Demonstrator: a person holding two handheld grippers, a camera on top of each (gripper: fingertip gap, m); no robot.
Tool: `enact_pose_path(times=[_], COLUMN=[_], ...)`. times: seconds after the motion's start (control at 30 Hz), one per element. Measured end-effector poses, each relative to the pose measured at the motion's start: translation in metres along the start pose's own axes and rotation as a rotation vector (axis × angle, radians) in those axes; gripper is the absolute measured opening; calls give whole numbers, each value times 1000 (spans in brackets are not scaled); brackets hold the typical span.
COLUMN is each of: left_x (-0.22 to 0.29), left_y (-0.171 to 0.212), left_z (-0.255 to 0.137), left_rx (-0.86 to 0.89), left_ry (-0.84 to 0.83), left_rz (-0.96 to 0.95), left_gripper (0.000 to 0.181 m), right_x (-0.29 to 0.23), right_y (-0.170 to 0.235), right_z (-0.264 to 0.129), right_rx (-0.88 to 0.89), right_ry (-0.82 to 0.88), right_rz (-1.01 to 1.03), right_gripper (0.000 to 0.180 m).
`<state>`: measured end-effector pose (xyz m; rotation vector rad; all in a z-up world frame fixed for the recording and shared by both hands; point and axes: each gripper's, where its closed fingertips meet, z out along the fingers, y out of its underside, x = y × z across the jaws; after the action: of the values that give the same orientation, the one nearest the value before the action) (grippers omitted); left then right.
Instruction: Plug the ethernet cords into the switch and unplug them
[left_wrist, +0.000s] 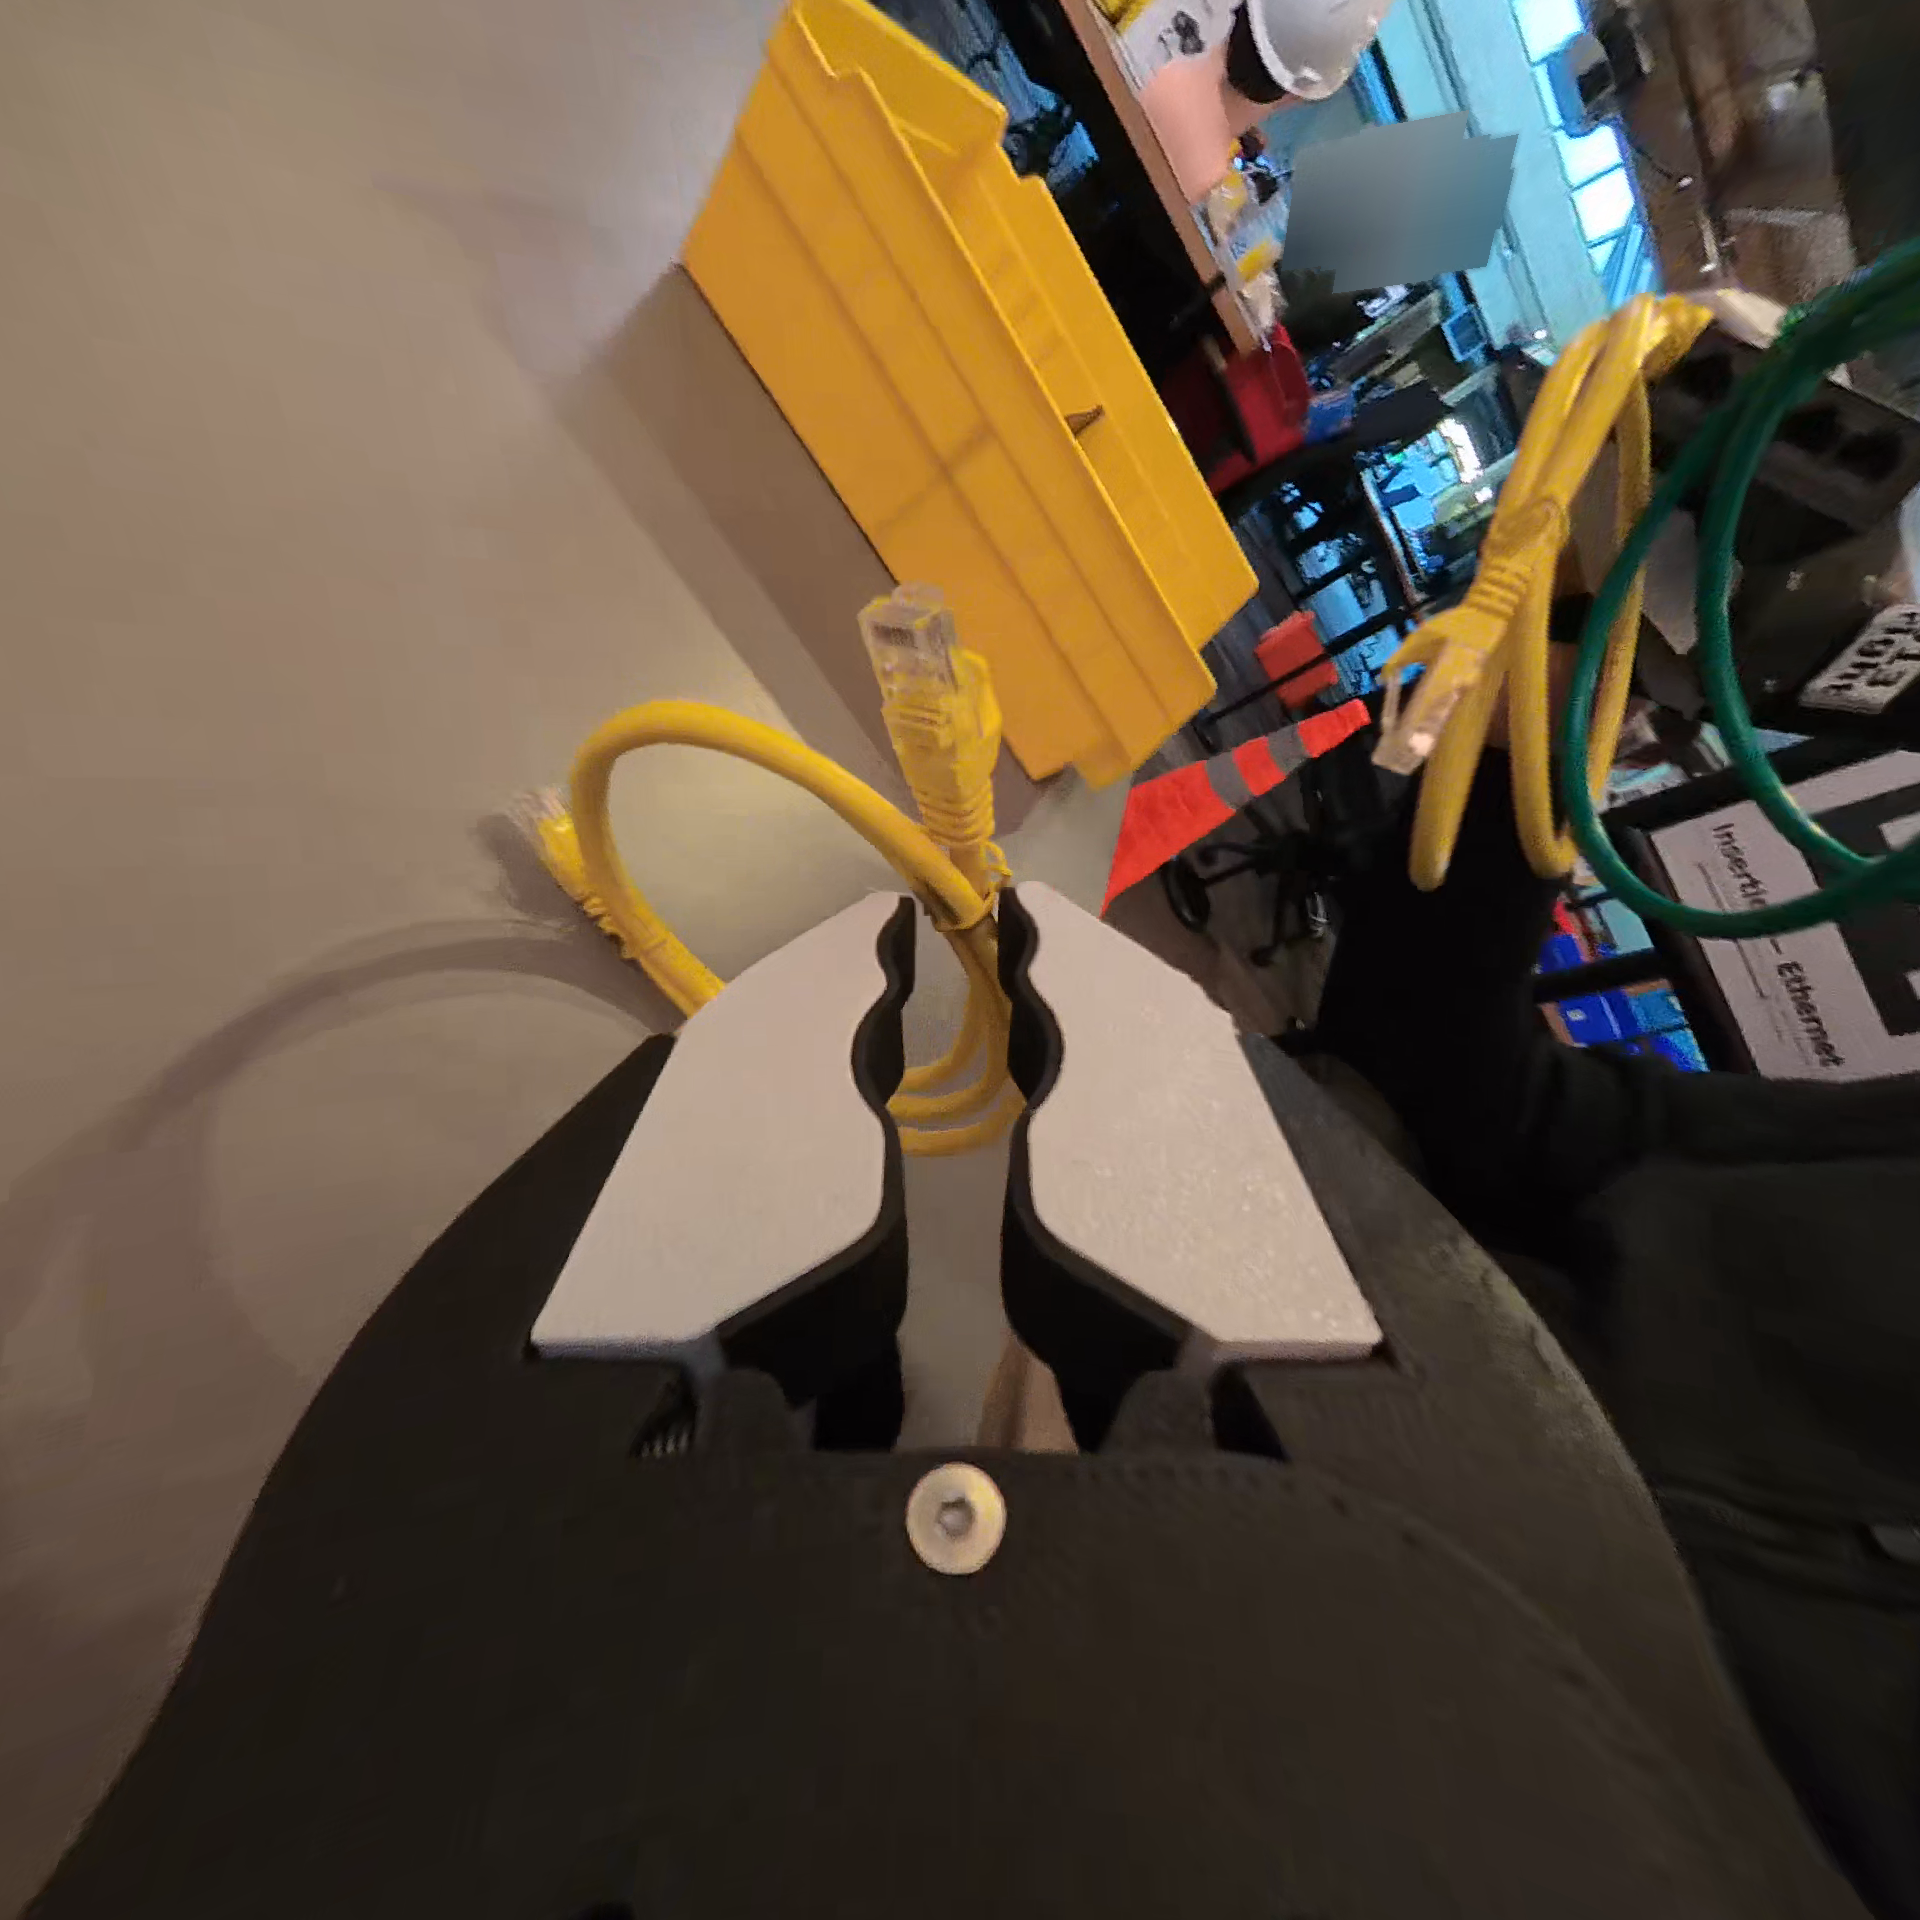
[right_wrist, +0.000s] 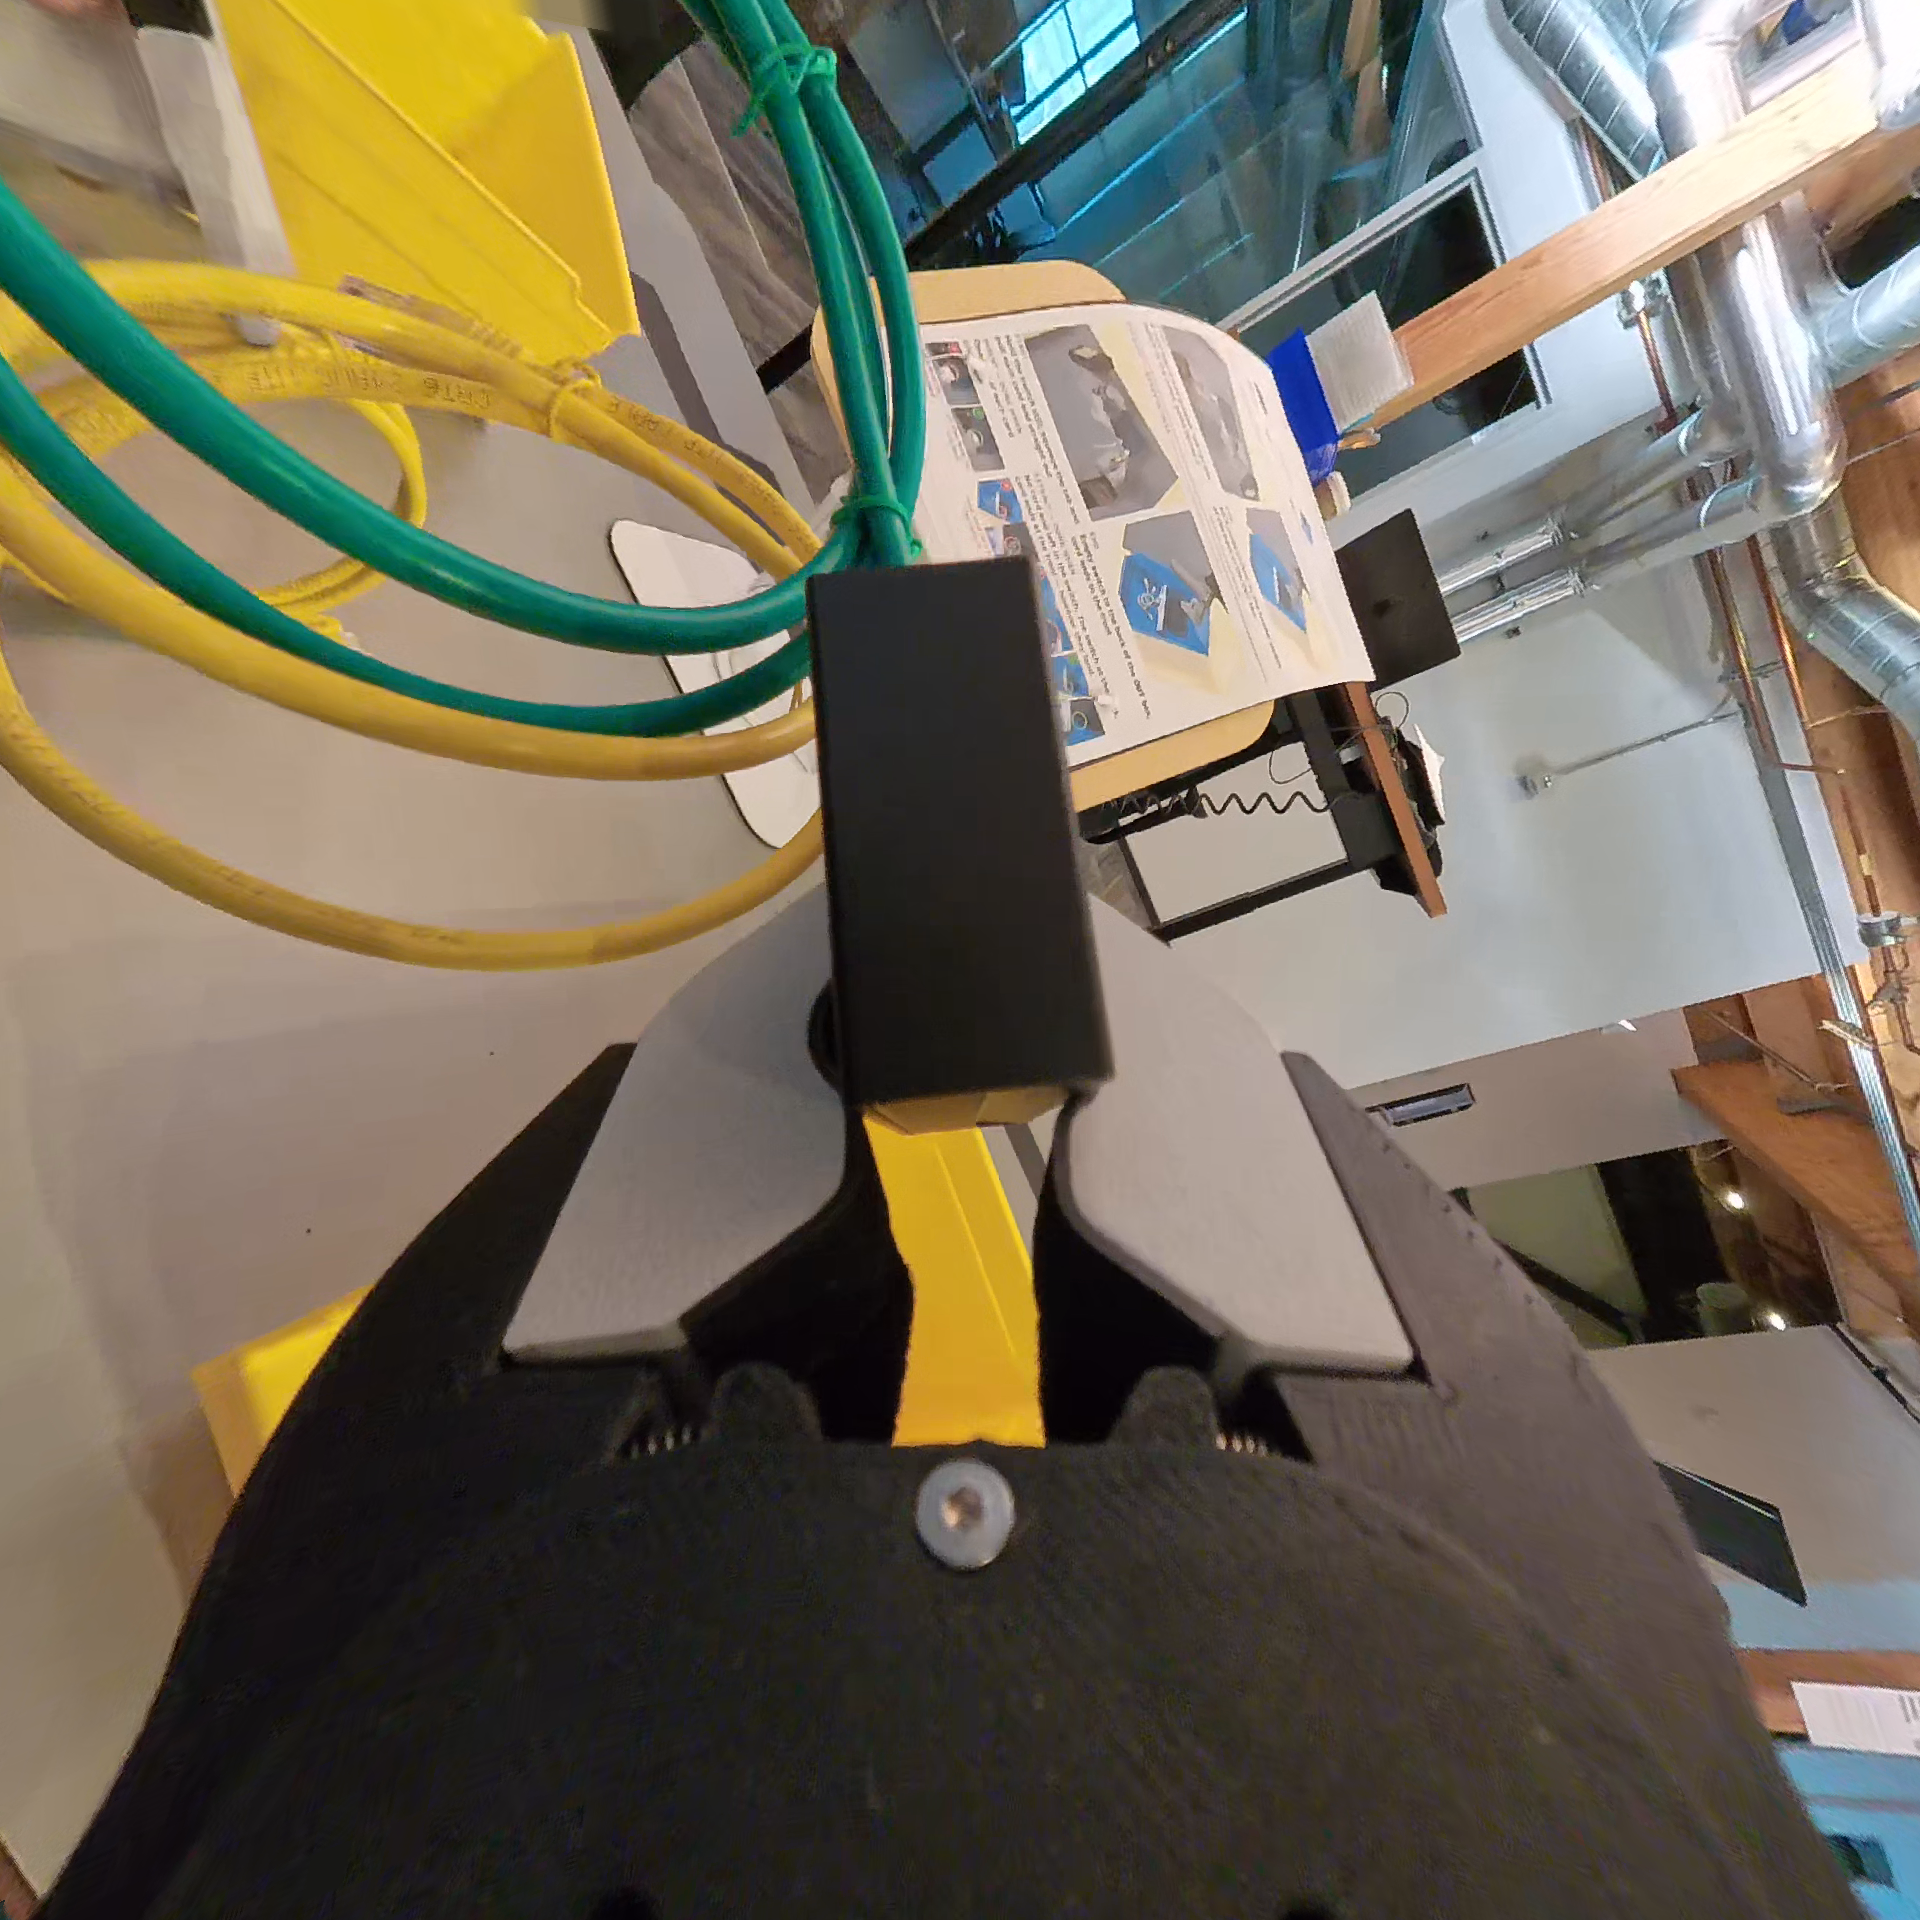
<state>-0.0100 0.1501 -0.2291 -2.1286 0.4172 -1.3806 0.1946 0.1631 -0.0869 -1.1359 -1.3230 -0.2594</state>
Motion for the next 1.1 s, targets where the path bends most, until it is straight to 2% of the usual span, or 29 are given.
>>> enact_pose_path(times=[0.1,0.17,0.27,0.33,0.4,0.57,0.67,0.73,0.9,1.0,1.1], left_x=[-27,-56,-67,-81,-92,-105,-109,-115,-128,-132,-134], left_y=[-17,-11,2,1,9,20,29,32,27,21,18], left_z=[-16,-27,-25,-23,-14,-23,-28,-25,-14,-6,-4], left_rx=[31,-68,-218,-245,-287,-267,-237,-226,-244,-369,-586], left_ry=[-186,-404,-522,-592,-594,-756,-844,-860,-823,-796,-734], left_rz=[51,105,173,180,126,155,192,199,172,310,477], left_gripper=[18,18,17,17,27,37,36,29,26,25,24], right_x=[-4,-5,-6,-7,-9,-8,-10,-13,-15,-13,-14], right_y=[-1,-2,-2,-2,-2,-1,0,0,-3,-4,-5], right_z=[2,3,5,6,7,5,7,10,10,9,10], right_rx=[3,0,2,2,-1,1,5,4,8,12,14], right_ry=[-14,-19,-27,-31,-35,-34,-39,-46,-53,-48,-54], right_rz=[2,-2,2,4,3,8,13,11,5,13,11], right_gripper=[31,31,31,31,31,31,31,31,31,31,31])
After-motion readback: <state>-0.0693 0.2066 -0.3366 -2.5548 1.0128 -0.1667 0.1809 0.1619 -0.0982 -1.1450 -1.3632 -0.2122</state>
